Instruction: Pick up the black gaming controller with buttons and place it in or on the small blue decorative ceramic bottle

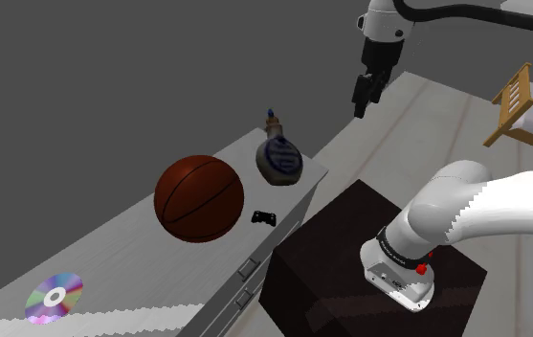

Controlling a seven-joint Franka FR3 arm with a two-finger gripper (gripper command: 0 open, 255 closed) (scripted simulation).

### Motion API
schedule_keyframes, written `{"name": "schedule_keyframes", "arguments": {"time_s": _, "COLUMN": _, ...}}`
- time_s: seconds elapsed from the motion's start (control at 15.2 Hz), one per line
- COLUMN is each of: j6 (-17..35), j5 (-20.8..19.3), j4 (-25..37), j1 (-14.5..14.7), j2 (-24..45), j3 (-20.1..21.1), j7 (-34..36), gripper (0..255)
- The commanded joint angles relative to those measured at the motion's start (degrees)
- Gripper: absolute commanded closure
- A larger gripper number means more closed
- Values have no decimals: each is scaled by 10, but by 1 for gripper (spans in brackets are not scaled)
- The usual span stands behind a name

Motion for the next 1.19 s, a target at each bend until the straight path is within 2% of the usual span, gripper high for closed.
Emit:
{"name": "schedule_keyframes", "arguments": {"time_s": 0.0, "j6": 0, "j5": 0, "j4": 0, "j1": 0, "j2": 0, "j3": 0, "j7": 0, "gripper": 0}}
{"name": "schedule_keyframes", "arguments": {"time_s": 0.59, "j6": 158, "j5": 83, "j4": -129, "j1": 31, "j2": 9, "j3": 62, "j7": 85, "gripper": 0}}
{"name": "schedule_keyframes", "arguments": {"time_s": 1.12, "j6": 330, "j5": 157, "j4": -194, "j1": 67, "j2": 92, "j3": 130, "j7": 153, "gripper": 0}}
